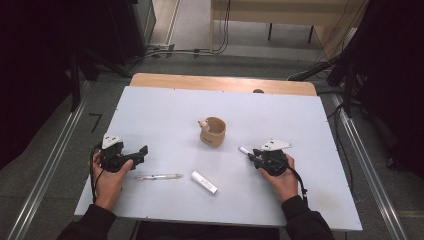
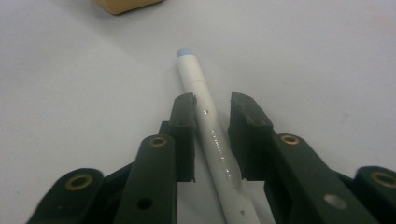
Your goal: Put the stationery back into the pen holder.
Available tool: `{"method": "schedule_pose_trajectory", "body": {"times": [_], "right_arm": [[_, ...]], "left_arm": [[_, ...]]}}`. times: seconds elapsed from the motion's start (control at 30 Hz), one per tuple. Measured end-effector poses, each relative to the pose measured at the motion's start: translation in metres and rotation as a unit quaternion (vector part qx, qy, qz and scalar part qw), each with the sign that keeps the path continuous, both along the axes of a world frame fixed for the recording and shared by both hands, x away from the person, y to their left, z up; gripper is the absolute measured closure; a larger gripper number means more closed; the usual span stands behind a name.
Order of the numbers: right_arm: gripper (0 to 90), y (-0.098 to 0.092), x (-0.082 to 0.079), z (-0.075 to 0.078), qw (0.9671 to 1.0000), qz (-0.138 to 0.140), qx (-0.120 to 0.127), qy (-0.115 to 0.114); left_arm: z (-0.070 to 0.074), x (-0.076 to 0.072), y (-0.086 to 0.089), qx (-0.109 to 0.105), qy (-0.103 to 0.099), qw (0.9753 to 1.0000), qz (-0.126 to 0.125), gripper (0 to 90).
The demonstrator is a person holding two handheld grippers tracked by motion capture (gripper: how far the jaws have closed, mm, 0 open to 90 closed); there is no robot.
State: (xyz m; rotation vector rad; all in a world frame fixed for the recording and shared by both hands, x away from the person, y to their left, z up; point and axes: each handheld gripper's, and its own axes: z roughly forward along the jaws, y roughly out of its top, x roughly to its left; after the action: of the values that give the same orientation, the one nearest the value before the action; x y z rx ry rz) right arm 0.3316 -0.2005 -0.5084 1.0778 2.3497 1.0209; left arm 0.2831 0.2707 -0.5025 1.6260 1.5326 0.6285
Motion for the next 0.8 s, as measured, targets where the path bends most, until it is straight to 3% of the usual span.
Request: {"method": "schedule_pose_trajectory", "body": {"times": [0.53,0.8], "right_arm": [[77.1,0.0001,0.0007,0.0006,0.9999,0.010,0.001,0.004],[77.2,-0.0005,0.0005,0.0055,0.9998,0.005,0.019,0.007]], "left_arm": [[0.0002,0.0003,-0.0014,0.000,0.000,1.0000,-0.003,6.0],[0.0026,-0.0010,-0.0068,-0.002,-0.002,0.9999,-0.012,6.0]]}}
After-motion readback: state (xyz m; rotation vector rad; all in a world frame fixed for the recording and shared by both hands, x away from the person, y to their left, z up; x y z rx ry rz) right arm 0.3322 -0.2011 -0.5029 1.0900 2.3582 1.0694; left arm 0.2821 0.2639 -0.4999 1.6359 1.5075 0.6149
